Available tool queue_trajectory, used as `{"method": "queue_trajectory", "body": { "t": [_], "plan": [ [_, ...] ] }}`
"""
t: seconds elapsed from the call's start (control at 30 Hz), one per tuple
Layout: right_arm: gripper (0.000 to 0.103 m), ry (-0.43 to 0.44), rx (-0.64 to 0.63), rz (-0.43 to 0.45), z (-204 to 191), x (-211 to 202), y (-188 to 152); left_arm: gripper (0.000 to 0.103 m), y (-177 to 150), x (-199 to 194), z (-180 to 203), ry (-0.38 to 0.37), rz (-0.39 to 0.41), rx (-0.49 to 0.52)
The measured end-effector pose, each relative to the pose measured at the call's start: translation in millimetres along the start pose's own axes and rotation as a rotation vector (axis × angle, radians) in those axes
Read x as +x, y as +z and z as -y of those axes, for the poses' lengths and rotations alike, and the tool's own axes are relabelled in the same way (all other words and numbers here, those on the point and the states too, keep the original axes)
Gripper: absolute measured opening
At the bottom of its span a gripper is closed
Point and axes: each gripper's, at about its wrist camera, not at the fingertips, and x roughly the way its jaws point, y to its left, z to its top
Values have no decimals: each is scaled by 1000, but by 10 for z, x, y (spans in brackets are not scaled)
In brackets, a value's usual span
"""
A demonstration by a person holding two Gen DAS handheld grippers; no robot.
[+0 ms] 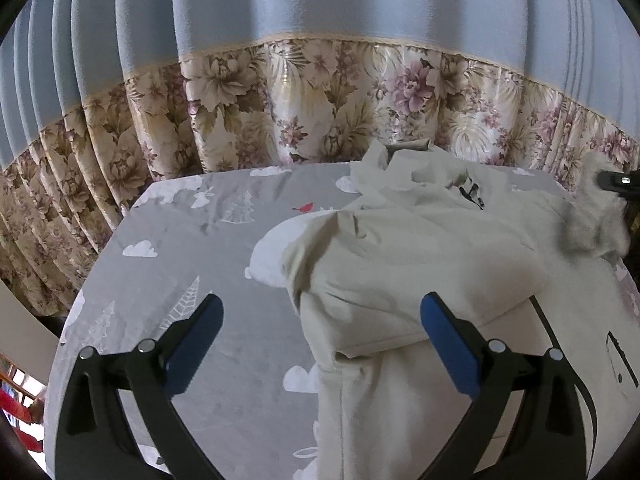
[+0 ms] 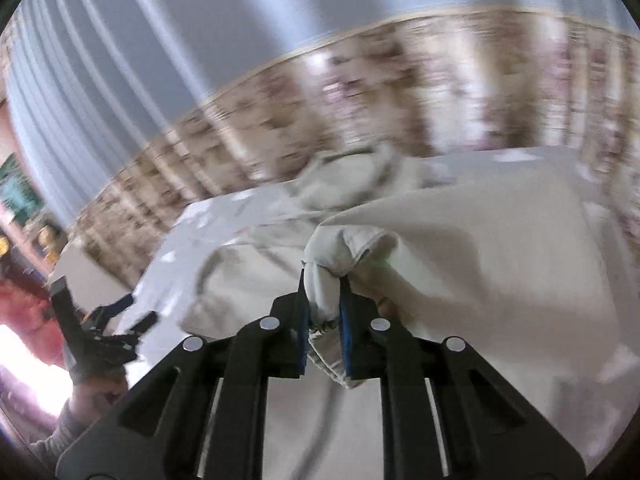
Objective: Fold large clothes
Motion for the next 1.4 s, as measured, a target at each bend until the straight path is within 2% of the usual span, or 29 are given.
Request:
{"method": "queue_trajectory", "body": {
  "t": [0.13, 0.17, 0.2, 0.23, 0.27, 0.3, 0.43, 0.63, 0.73, 0.87, 1.07, 1.17, 1.23, 1.27, 1.4],
  "plan": [
    [16, 53, -39, -75, -415, 560, 13, 99, 7, 17, -67, 17, -8, -9],
    [19, 70, -42, -93, -501, 691, 9, 99, 6, 28, -79, 19, -13, -12],
    [27, 76, -48, -102, -567, 781, -4, 99, 5, 40, -86, 22, -17, -15],
    [56, 76, -51, -116, -612, 906, -10, 100, -1, 65, -85, 26, -25, -19],
    [72, 66, -51, -124, -630, 965, -28, 100, -7, 87, -81, 28, -31, -17],
    [82, 40, -57, -108, -639, 979, -28, 100, -17, 119, -62, 31, -41, -11],
    [85, -3, -98, -48, -563, 712, -65, 100, -32, 211, 51, 34, -59, 16],
    [92, -217, -104, 83, -46, 198, -87, 100, 76, 441, 322, -38, -86, 12],
    [92, -252, -63, 91, 273, 49, -151, 100, 164, 581, 543, -77, -85, 25],
    [92, -316, -19, 98, 677, -156, -253, 100, 253, 822, 875, -65, -100, 76],
    [93, -369, 30, 93, 1067, -312, -367, 100, 346, 1207, 1227, -72, -141, 133],
    [94, -386, 42, 87, 1161, -340, -402, 98, 342, 1322, 1340, -99, -166, 138],
    [94, -393, 41, 86, 1191, -337, -409, 71, 329, 1347, 1408, -125, -173, 143],
    [94, -397, 44, 88, 1202, -339, -411, 41, 319, 1369, 1426, -138, -192, 139],
    [95, -429, 67, 97, 1285, -374, -402, 29, 343, 1205, 1346, -183, -157, 85]
  ]
}}
